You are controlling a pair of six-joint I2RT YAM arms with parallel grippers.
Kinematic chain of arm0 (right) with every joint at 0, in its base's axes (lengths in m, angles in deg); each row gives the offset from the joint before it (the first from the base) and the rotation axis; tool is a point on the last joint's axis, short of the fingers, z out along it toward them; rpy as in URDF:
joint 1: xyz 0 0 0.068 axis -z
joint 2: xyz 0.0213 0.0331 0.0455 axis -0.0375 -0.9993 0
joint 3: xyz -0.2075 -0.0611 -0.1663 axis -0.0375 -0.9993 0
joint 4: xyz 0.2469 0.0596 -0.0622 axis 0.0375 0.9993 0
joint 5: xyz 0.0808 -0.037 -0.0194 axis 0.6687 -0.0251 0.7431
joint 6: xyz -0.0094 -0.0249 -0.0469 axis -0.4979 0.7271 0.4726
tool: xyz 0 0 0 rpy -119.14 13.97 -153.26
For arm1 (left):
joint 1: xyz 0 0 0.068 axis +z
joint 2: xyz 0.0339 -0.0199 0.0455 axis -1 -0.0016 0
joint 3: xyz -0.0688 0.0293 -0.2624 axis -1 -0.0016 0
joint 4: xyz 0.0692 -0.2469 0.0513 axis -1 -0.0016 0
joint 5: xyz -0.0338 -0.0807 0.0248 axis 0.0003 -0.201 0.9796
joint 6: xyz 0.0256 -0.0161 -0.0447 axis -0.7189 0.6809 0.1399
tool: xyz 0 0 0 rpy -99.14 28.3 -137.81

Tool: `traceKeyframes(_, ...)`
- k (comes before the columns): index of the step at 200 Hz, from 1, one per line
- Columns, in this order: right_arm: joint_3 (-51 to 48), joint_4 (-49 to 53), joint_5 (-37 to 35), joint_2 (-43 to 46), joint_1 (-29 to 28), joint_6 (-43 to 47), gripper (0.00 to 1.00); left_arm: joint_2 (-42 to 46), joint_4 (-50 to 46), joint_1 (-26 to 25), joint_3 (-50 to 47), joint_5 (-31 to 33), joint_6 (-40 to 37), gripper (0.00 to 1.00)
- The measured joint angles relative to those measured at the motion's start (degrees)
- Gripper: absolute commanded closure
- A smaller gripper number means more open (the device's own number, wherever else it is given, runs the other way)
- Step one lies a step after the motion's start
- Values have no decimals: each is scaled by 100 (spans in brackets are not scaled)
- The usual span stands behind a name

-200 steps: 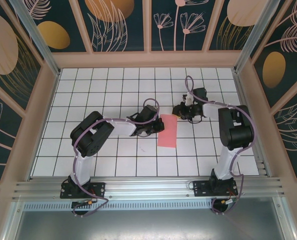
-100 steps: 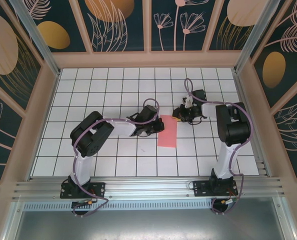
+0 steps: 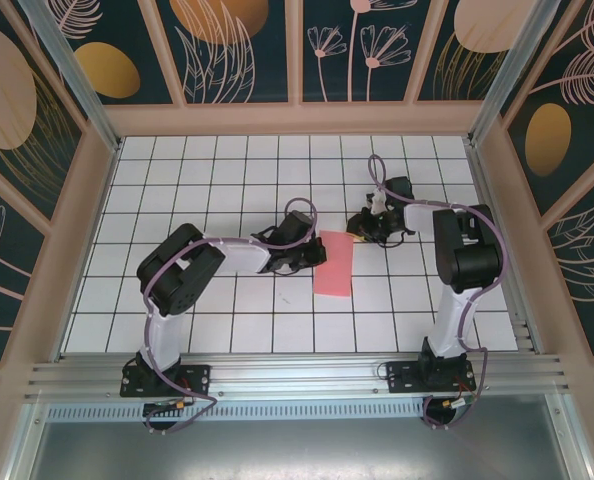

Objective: Fold a paper plane with a square sheet of paper (pick it up from the middle)
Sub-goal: Fold the square sheet of paper in half at the center of the table, then fold the triangle a second time at the center of the table.

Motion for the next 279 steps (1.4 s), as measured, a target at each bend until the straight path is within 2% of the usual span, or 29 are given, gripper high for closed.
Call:
traceKeyframes(18,-66,70,-105,304,2,24,71,426,-48,0,-378,142,22,77)
traceKeyframes(51,-555,61,-291,1523,-42,-46,66,1574,33,0,-1091,632,146,58)
traceKeyframes(59,-680,59,-400,1733,-92,-76,58,1834,72,0,-1211,789,186,56)
traceKeyframes(71,-883,83,-667,1965,-232,-138,57,2081,133,4,-1325,962,192,55)
traceKeyframes(85,-1117,129,-1038,2107,-455,-190,58,2164,238,48,-1410,1014,208,54)
traceKeyframes(119,-1425,481,-1746,2140,-1027,-293,72,1958,402,160,-1552,887,306,55)
traceKeyframes(145,-1440,568,-2048,2140,-1285,-354,73,1692,575,175,-1550,710,398,55)
traceKeyframes(186,-1458,662,-2437,2100,-1329,-411,74,1351,651,175,-1495,492,455,56)
traceKeyframes(279,-1519,640,-2546,1827,-1340,-420,75,1097,658,175,-1281,229,485,56)
